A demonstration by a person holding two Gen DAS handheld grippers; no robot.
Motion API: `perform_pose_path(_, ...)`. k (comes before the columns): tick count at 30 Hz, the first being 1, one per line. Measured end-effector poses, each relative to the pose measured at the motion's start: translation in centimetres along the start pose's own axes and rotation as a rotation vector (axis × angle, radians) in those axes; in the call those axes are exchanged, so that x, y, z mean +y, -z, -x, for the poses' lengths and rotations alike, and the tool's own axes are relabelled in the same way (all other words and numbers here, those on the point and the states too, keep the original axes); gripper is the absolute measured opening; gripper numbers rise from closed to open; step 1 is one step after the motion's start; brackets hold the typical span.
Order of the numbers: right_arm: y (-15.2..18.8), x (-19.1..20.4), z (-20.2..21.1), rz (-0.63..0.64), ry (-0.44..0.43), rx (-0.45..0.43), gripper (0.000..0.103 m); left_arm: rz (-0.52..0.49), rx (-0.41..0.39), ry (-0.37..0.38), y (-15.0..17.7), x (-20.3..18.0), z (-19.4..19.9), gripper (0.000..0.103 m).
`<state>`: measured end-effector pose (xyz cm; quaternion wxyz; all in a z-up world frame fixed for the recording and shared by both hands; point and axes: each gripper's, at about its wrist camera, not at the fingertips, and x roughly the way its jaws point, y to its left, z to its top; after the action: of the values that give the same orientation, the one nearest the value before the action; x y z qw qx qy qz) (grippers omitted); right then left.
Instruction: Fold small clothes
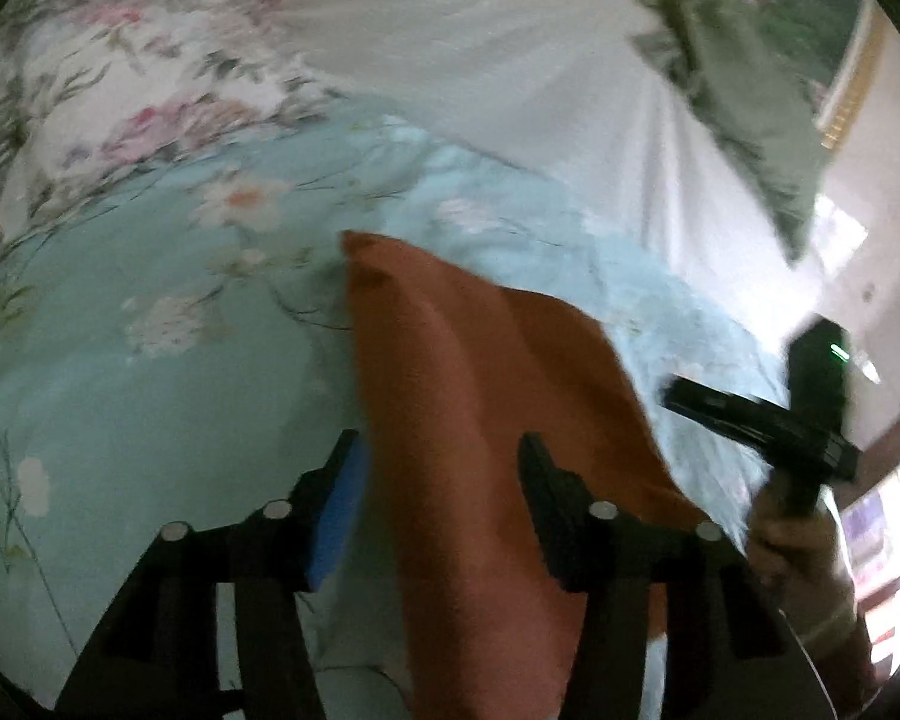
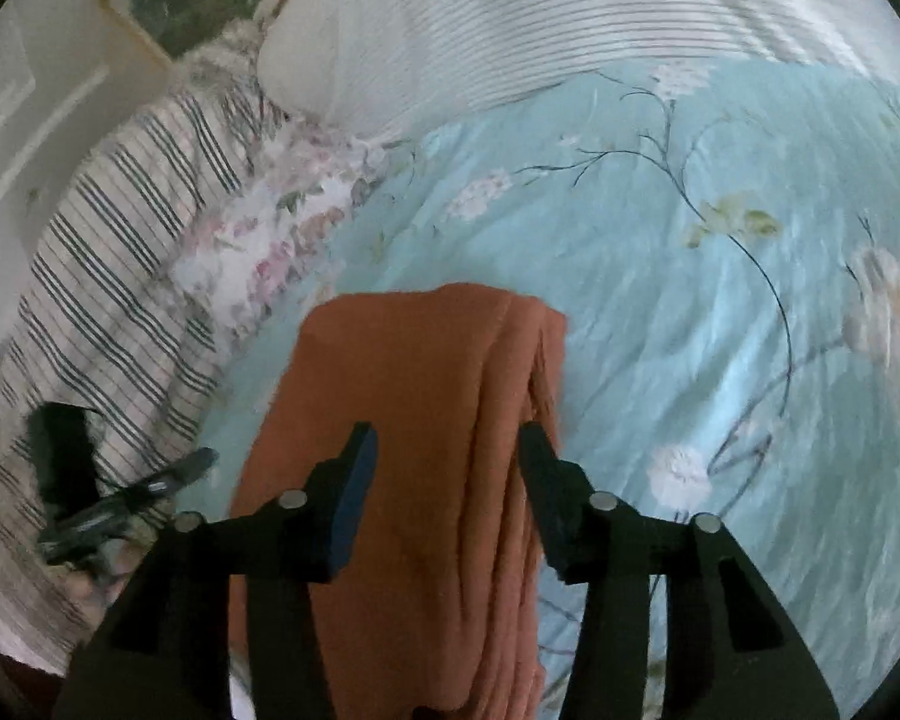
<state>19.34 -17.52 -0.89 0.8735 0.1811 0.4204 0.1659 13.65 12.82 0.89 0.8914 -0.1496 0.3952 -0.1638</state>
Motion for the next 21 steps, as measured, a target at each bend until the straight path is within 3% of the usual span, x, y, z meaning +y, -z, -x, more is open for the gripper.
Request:
perform_pose_path(3, -0.1, 0.2, -1.9, 0.010, 0.028, 0.039, 0.047, -0.043, 0.012, 0.058, 1.0, -1.1, 0.2, 0.046)
perform_pose_path(7, 0.2, 0.2, -2.9, 0.022, 0.027, 0.064, 0.037, -0.098, 0.040, 0.078, 2.3, -2.0, -0.2, 0.044)
perform_pose_path(9, 0.2, 0.4, -3.2, 0.032, 0.037, 0.074, 0.014, -0.117, 0.062, 0.088, 2.6, -2.2, -0.9, 0.042)
perform_pose_path(10, 0.1, 0.4, -3.1, 0.030, 0.035, 0.071, 0.011, -0.120, 0.073, 0.094, 2.8, -2.2, -1.2, 0.040)
perform_pose_path(15, -0.4, 0.6, 0.8, 0.007, -0.010, -0.055, 0.010, -0.152, 0.098, 0.095, 3.4, -2.7, -1.8, 0.037)
perform_pose_path(17, 0.0, -0.1, 0.3, 0.001, 0.028, -0.035, 0.010, -0.157, 0.132, 0.077, 3.9, -2.6, -3.1, 0.037)
perform_pose_path(19, 1.1, -1.4, -1.7, 0.000, 0.109, 0.022, 0.010, -0.160, 0.158, 0.045, 4.4, -2.5, -4.5, 0.030)
perform_pose_path(21, 1.8, -2.3, -3.3, -0.025, 0.110, 0.064, 0.011, -0.155, 0.173, 0.009, 5.0, -2.3, -5.7, 0.029)
